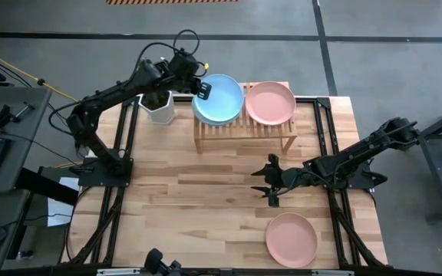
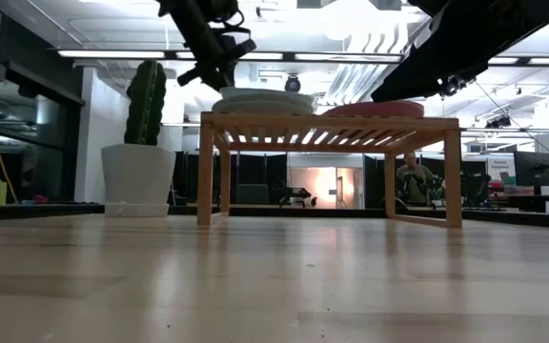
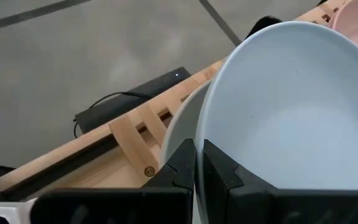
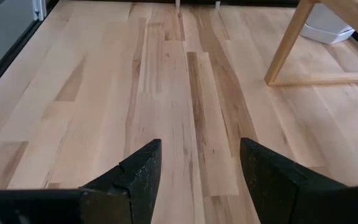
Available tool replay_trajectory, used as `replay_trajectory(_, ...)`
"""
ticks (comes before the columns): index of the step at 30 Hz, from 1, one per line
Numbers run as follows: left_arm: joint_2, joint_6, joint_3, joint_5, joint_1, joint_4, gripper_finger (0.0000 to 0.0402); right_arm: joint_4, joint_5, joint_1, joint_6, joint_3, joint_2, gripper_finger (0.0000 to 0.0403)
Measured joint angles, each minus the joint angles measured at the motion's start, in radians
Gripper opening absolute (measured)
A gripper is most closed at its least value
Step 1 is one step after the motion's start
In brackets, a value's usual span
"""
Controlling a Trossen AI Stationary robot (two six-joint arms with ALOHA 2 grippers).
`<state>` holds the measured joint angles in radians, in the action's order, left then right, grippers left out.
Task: Place and stack plates onto a shelf
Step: Stack the blue plate on top of the light blue plate on the shelf, then stack the light red plate on top of the light red plate on the shelf
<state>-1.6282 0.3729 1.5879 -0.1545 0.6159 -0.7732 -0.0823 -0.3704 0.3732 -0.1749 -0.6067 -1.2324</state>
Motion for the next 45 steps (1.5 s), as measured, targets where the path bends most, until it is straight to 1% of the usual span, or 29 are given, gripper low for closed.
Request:
replay_trajectory(8, 0.002, -0.014, 0.0, 0.011, 0.0, -0.037, 0.0003, 0.0, -0.001, 0.0, 0.011, 0.0, 0.0, 0.0199)
replay_trajectory(26, 0.002, -0.02, 0.0, 0.015, -0.008, -0.037, 0.0073, -0.013, -0.003, 0.0, 0.016, 0.0, 0.001, 0.0199)
replay_trajectory(33, 0.005, -0.078, 0.0, 0.064, -0.008, -0.037, 0.0107, -0.051, -0.003, 0.0, 0.018, 0.0, 0.001, 0.0199)
replay_trajectory(36, 0.015, -0.106, 0.0, 0.065, -0.008, -0.037, 0.0117, -0.057, -0.003, 0.0, 0.018, 0.0, 0.001, 0.0199)
replay_trajectory(41, 0.058, -0.2, 0.0, 0.067, -0.018, -0.034, 0.0121, -0.058, -0.018, 0.0, 0.016, 0.0, 0.001, 0.0199)
replay_trajectory(43, 0.078, -0.226, 0.0, 0.068, -0.04, -0.014, 0.012, -0.058, -0.02, 0.0, 0.006, 0.0, 0.001, 0.0199)
replay_trajectory(45, 0.099, -0.255, 0.0, 0.099, -0.077, 0.023, 0.0118, -0.058, -0.02, 0.0, -0.003, 0.0, 0.001, 0.0199)
